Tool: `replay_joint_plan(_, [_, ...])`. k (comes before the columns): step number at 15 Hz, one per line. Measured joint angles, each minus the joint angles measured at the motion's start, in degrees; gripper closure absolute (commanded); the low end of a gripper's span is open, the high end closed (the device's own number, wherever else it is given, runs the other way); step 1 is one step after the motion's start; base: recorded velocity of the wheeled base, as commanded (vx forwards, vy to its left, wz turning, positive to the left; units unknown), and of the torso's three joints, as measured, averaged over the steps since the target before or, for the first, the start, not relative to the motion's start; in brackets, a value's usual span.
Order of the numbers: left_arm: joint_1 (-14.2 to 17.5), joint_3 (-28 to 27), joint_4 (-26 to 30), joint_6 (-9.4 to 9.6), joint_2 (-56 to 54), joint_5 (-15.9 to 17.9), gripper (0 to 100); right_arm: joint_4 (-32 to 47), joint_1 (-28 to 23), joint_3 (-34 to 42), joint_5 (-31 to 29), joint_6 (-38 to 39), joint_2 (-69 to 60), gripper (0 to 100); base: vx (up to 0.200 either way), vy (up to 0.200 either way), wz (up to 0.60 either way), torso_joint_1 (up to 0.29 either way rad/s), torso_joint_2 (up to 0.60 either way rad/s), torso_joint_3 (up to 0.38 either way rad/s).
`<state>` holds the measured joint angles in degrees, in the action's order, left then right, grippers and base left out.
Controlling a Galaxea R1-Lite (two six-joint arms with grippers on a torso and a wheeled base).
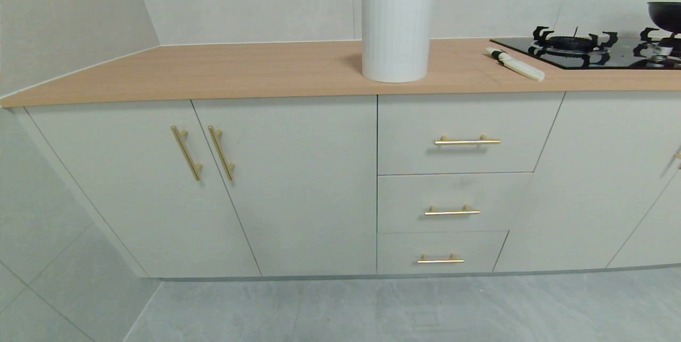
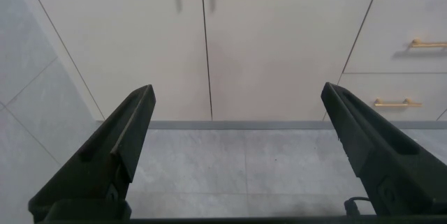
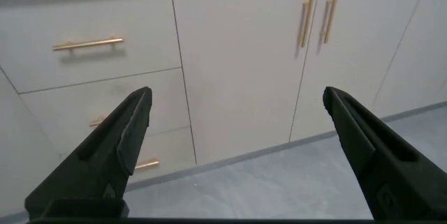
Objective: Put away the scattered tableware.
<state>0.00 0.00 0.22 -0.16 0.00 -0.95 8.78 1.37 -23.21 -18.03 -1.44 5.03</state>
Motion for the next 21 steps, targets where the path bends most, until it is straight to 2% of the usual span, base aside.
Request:
replay_joint_plan(2, [0.00,0.00,0.00,0.00,0.00,0.00,0,-1.63,-0.90,2.22,4.64,1.17,-2.95,0,0.000,0.000,0.00,0.000,0.00,0.000])
replay_joint_plan(6, [0.00,0.00,0.00,0.00,0.00,0.00,0,-5.03,-1.27,10.70,7.22,2.04,-4.83,0,0.000,0.000,0.00,0.000,0.00,0.000])
replay_joint_plan(8, [0.00,0.00,0.00,0.00,0.00,0.00,0,-12.45,-1.32,17.35,9.30,1.66,-5.03,0,0.000,0.000,0.00,0.000,0.00,0.000])
replay_joint_plan(9, [0.00,0.00,0.00,0.02,0.00,0.00,0,-15.80,-1.32,20.26,12.29,1.17,-5.08,0,0.000,0.000,0.00,0.000,0.00,0.000])
replay_joint_plan(12, [0.00,0.00,0.02,0.00,0.00,0.00,0,-14.80,-1.32,22.81,15.65,0.66,-5.14,0,0.000,0.000,0.00,0.000,0.00,0.000])
replay_joint_plan(14, [0.00,0.00,0.00,0.00,0.00,0.00,0,-9.31,-1.29,23.00,17.08,0.78,-5.17,0,0.000,0.000,0.00,0.000,0.00,0.000])
replay_joint_plan(21, [0.00,0.00,0.00,0.00,0.00,0.00,0,-8.91,-1.29,23.21,19.36,0.79,-5.17,0,0.000,0.000,0.00,0.000,0.00,0.000])
